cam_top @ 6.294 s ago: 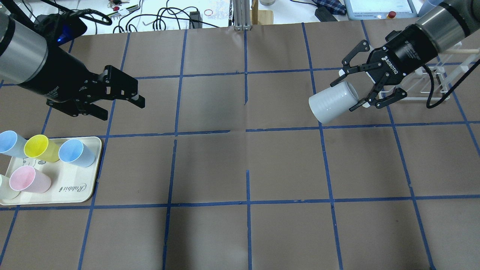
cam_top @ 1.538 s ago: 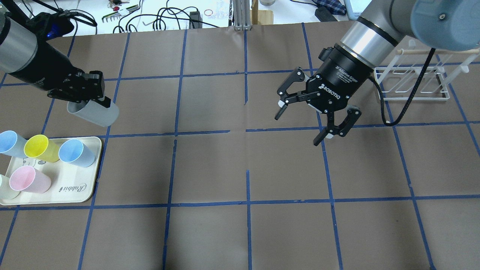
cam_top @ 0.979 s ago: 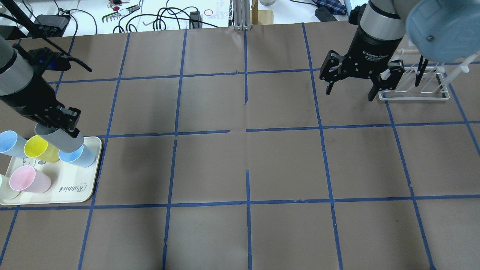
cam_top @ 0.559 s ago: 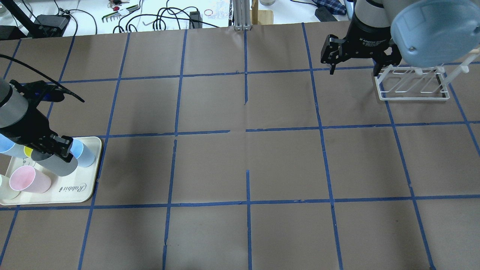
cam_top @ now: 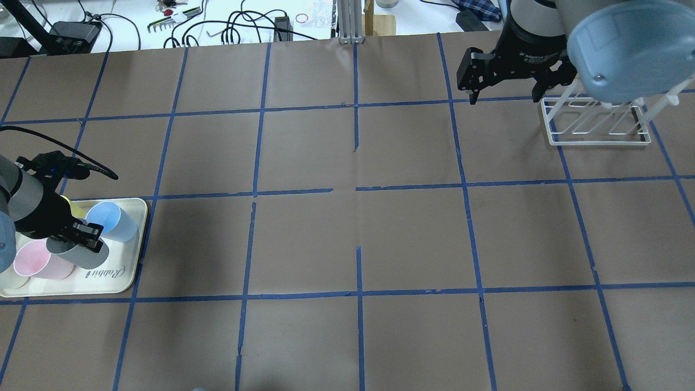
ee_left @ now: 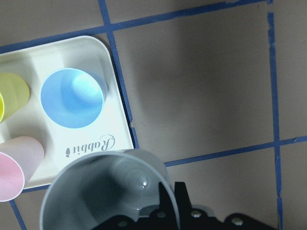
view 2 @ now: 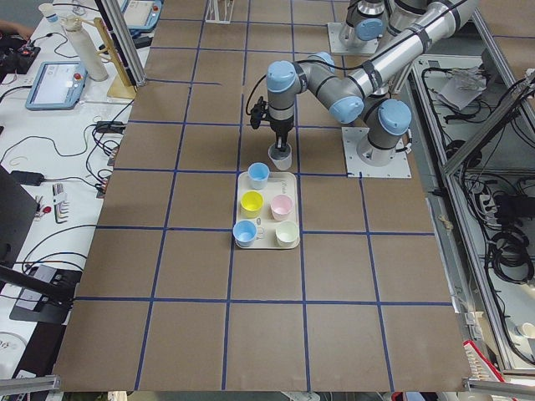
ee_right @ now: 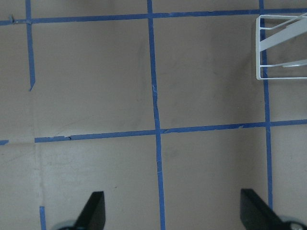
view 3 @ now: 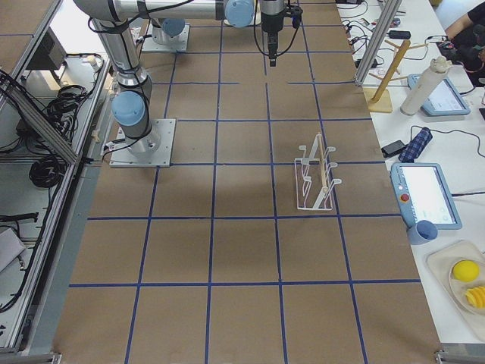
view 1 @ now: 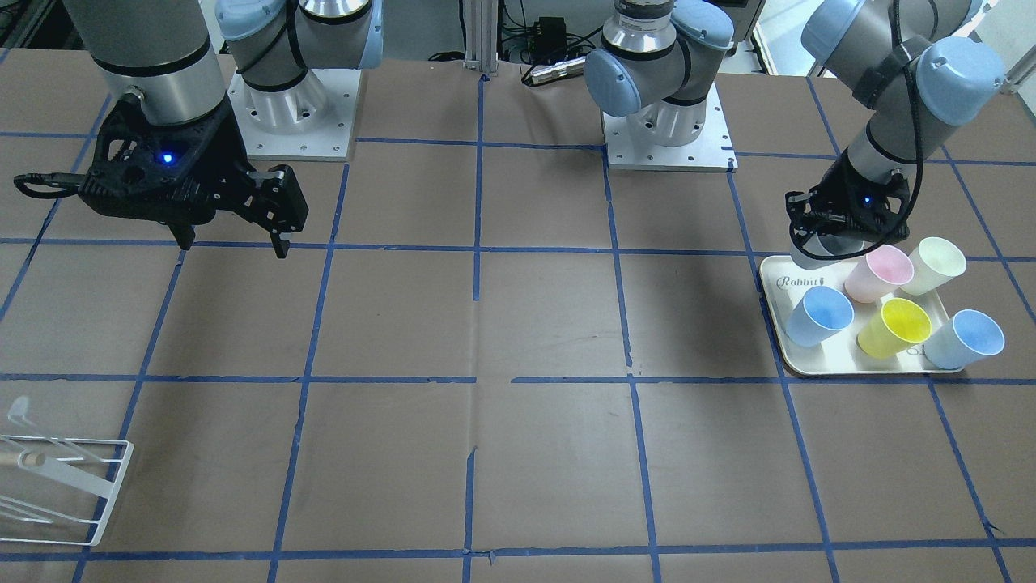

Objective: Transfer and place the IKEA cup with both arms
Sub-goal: 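Lower the white cup with the left gripper into the tray's empty slot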

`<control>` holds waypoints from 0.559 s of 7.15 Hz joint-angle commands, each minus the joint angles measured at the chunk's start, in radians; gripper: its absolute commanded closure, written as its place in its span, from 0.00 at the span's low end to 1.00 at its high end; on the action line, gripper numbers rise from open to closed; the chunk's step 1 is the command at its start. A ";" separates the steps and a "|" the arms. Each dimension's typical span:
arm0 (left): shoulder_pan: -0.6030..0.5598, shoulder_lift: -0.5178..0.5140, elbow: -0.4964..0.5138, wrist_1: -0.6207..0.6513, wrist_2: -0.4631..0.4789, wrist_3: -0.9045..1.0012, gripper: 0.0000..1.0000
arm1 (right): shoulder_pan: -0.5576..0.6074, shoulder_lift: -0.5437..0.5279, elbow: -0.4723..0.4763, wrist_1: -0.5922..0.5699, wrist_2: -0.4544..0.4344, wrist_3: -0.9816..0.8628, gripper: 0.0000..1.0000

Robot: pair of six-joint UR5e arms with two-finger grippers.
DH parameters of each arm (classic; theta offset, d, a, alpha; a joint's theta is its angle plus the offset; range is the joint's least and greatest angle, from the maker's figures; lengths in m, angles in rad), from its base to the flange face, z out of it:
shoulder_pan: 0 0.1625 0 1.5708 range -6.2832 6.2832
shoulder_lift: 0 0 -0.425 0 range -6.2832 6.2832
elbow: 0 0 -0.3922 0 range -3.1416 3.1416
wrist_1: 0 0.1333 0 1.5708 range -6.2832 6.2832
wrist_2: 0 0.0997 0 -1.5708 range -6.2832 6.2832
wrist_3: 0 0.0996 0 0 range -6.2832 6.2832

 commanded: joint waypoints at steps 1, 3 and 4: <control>0.035 0.002 -0.071 0.090 -0.001 0.024 1.00 | -0.001 -0.015 0.004 0.014 -0.002 -0.047 0.00; 0.056 0.004 -0.120 0.134 -0.003 0.038 1.00 | -0.004 -0.023 0.000 0.085 0.052 -0.048 0.00; 0.079 -0.011 -0.126 0.154 -0.006 0.052 1.00 | -0.004 -0.026 0.001 0.085 0.052 -0.048 0.00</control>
